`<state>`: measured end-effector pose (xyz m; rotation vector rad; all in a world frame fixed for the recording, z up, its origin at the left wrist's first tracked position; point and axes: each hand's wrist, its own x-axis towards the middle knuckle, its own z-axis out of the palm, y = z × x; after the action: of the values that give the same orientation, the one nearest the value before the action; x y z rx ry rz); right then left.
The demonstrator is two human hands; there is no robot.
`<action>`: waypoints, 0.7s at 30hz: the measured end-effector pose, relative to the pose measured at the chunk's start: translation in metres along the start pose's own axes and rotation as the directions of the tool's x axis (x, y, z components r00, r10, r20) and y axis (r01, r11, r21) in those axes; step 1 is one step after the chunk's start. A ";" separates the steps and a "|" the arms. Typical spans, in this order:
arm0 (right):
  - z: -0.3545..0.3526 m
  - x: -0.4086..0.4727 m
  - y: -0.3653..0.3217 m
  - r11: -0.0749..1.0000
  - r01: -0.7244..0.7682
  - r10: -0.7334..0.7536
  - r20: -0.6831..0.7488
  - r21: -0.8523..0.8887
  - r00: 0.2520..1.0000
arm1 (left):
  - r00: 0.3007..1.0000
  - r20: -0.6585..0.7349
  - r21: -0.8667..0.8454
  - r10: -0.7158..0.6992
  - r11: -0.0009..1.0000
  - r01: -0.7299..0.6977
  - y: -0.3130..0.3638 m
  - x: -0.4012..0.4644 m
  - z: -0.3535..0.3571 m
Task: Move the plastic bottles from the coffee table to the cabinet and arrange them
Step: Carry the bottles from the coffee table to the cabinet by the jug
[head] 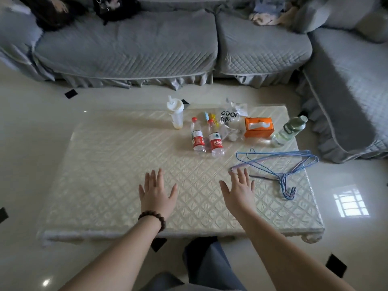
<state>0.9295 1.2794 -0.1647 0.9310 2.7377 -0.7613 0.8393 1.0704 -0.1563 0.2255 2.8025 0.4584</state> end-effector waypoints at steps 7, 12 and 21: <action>-0.010 0.111 0.020 0.999 0.002 -0.002 0.020 -0.039 1.000 | 1.000 0.018 -0.014 0.006 1.000 -0.006 0.050 0.087 0.032; 0.013 0.183 0.027 0.999 0.031 -0.030 0.024 -0.039 0.999 | 1.000 0.021 -0.053 0.005 0.999 -0.004 0.072 0.158 0.072; 0.082 0.299 0.057 0.997 -0.040 0.041 -0.019 0.062 0.999 | 0.994 0.064 -0.172 -0.091 0.980 0.101 0.087 0.297 0.179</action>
<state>0.7238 1.4339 -0.3476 1.0089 2.7180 -0.8381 0.6233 1.2624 -0.3661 0.0636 2.6848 0.6601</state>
